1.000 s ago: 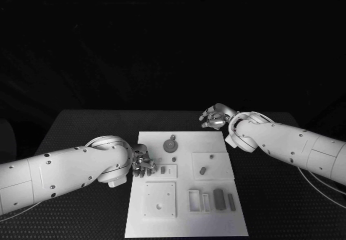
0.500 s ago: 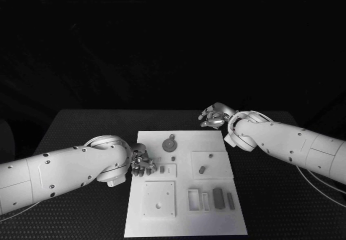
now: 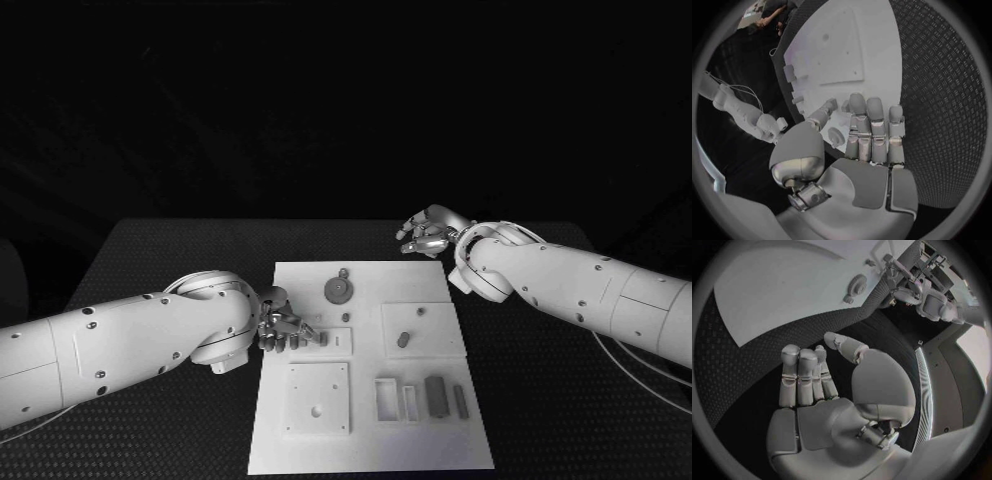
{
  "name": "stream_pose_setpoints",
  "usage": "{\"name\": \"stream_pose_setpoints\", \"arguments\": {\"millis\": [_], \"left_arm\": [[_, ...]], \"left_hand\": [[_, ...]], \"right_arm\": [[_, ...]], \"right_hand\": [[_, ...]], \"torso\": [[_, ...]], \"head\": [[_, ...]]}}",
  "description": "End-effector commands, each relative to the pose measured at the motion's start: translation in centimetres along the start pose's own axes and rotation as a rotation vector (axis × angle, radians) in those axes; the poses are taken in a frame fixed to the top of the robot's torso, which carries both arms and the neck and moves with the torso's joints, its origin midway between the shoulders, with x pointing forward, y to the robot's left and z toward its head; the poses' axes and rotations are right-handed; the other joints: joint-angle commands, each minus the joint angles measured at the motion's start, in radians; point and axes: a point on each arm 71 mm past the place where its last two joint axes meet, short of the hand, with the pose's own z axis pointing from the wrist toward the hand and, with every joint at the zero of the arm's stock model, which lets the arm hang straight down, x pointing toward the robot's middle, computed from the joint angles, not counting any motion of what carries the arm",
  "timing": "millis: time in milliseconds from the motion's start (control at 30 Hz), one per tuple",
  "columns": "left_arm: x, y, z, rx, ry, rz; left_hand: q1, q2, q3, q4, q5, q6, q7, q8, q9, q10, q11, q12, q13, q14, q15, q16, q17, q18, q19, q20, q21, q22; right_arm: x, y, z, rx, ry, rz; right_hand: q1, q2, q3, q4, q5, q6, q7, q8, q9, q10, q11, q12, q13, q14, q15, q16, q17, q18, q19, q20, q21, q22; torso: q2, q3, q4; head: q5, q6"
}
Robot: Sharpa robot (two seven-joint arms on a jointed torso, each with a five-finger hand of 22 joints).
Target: Assemble the parts on the task board
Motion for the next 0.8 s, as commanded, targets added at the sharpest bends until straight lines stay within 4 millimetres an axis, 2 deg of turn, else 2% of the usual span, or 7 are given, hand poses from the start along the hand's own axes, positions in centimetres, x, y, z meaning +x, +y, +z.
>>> {"name": "stream_pose_setpoints", "arguments": {"millis": [33, 267, 567, 633, 700, 800], "left_arm": [[0.0, 0.7, 0.1, -0.037, -0.022, -0.001], [-0.3, 1.0, 0.1, -0.028, -0.053, -0.052], [-1.3, 2.5, 0.0, -0.022, -0.096, -0.197], [-1.6, 2.6, -0.1, 0.001, -0.102, -0.261], [-1.8, 2.7, -0.2, 0.030, -0.117, -0.324], [-2.3, 2.4, -0.2, 0.104, -0.158, -0.382]], "left_hand": [[-0.020, -0.003, -0.022, 0.004, -0.002, -0.015, 0.004, -0.005, 0.000, -0.010, -0.002, -0.003, 0.003, -0.009, -0.001, -0.003, 0.001, 0.000, -0.010, -0.131, 0.000, -0.002], [-0.029, -0.004, -0.034, 0.013, -0.002, -0.016, 0.003, -0.005, 0.002, -0.012, -0.003, 0.000, 0.006, -0.010, -0.002, 0.000, 0.002, 0.003, -0.011, -0.131, -0.001, -0.004], [-0.045, -0.036, -0.034, 0.059, -0.003, -0.022, 0.003, -0.008, 0.006, -0.017, -0.003, 0.003, 0.012, -0.014, -0.004, 0.003, 0.005, 0.008, -0.010, -0.133, -0.002, -0.009], [-0.039, -0.035, -0.030, 0.066, -0.003, -0.024, 0.004, -0.009, 0.007, -0.023, -0.002, 0.001, 0.013, -0.019, -0.002, 0.001, 0.004, 0.007, -0.014, -0.132, -0.004, -0.010], [-0.014, -0.021, -0.029, 0.062, -0.002, -0.039, 0.012, -0.017, 0.006, -0.051, 0.007, -0.014, 0.008, -0.044, 0.009, -0.012, -0.001, 0.001, -0.039, -0.122, -0.014, -0.013], [0.057, 0.032, -0.040, 0.014, 0.009, -0.073, 0.036, -0.033, 0.003, -0.118, 0.034, -0.060, -0.013, -0.109, 0.049, -0.055, -0.020, -0.021, -0.109, -0.086, -0.053, -0.025]], "right_arm": [[0.1, 0.1, 0.0, -0.009, 0.008, 0.002], [0.1, -0.1, 0.0, -0.006, 0.007, 0.002], [0.1, -0.1, -0.1, -0.005, 0.007, 0.002], [0.1, -0.2, -0.1, -0.004, 0.006, 0.002], [0.0, -0.2, -0.1, -0.003, 0.006, 0.002], [0.0, -0.3, -0.1, -0.001, 0.005, 0.005]], "right_hand": [[-0.007, 0.001, 0.003, 0.004, 0.004, -0.002, 0.012, 0.003, -0.002, -0.003, -0.002, 0.005, -0.001, -0.009, 0.001, 0.005, -0.001, 0.031, 0.003, -0.005, -0.003, 0.001], [-0.008, 0.002, 0.003, 0.004, 0.004, -0.002, 0.012, 0.003, -0.002, -0.003, -0.002, 0.005, -0.002, -0.009, 0.001, 0.005, -0.001, 0.031, 0.003, -0.005, -0.004, 0.001], [-0.008, 0.002, 0.003, 0.004, 0.004, -0.003, 0.012, 0.003, -0.002, -0.003, -0.002, 0.005, -0.002, -0.009, 0.001, 0.005, -0.001, 0.031, 0.003, -0.005, -0.004, 0.001], [-0.008, 0.002, 0.003, 0.004, 0.005, -0.003, 0.012, 0.003, -0.002, -0.003, -0.002, 0.005, -0.002, -0.009, 0.001, 0.005, -0.001, 0.031, 0.003, -0.005, -0.004, 0.001], [-0.008, 0.002, 0.003, 0.004, 0.005, -0.003, 0.012, 0.003, -0.002, -0.003, -0.002, 0.005, -0.002, -0.009, 0.001, 0.005, -0.001, 0.031, 0.003, -0.005, -0.004, 0.001], [-0.008, 0.002, 0.003, 0.004, 0.005, -0.003, 0.012, 0.003, -0.002, -0.003, -0.002, 0.005, -0.002, -0.009, 0.001, 0.005, -0.002, 0.031, 0.003, -0.005, -0.004, 0.001]], "torso": [[0.000, 0.0001, 0.0004], [0.000, -0.0005, -0.0007], [0.000, 0.0001, 0.0003], [-0.001, 0.0003, 0.0002], [-0.001, 0.0004, 0.0008], [-0.001, 0.0002, 0.0009]], "head": [[0.000, 0.000], [-0.001, 0.001], [-0.005, 0.005], [-0.006, 0.006], [-0.007, 0.008], [-0.010, 0.010]]}}
